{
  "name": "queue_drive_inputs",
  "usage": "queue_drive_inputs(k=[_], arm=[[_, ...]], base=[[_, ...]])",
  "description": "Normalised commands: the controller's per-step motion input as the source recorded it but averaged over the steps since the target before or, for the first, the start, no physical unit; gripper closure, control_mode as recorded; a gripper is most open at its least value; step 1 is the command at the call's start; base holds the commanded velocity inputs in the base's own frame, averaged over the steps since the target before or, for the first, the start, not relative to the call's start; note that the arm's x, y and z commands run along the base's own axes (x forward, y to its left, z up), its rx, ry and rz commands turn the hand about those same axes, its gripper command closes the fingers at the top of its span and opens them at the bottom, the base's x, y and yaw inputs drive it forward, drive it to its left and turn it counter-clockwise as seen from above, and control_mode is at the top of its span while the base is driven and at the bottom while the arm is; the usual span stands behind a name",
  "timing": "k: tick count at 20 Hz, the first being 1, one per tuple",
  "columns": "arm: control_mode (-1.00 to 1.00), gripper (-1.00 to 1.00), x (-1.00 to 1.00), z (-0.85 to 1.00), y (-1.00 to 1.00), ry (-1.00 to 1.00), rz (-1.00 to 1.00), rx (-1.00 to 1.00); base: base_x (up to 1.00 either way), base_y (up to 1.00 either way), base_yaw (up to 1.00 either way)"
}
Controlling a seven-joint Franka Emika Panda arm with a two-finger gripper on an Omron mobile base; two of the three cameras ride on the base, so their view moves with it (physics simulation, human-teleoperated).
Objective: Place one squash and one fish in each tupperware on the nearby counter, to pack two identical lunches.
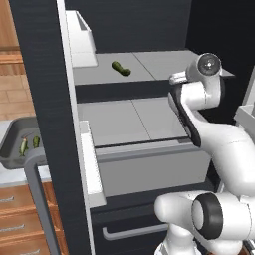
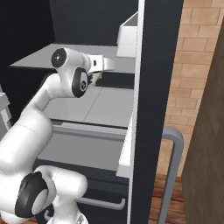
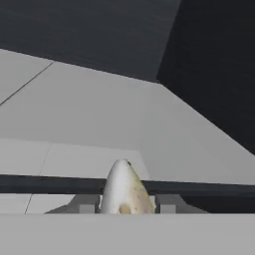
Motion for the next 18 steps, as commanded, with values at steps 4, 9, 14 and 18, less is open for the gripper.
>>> queue_drive_inputs(k=[4, 9, 14, 18], arm=[[-1.0, 1.0, -1.0, 0.66, -0.14, 0.33, 0.0, 0.0], [-1.0, 1.0, -1.0, 0.18, 0.15, 0.25, 0.0, 0.0], [-1.0, 1.0, -0.54, -0.03, 0.65, 0.16, 0.02, -0.03], [-1.0, 1.0, -0.37, -0.04, 0.66, 0.19, 0.03, -0.03]], base=[[0.0, 0.0, 0.0], [0.0, 0.0, 0.0], [0.0, 0.0, 0.0], [0.0, 0.0, 0.0]])
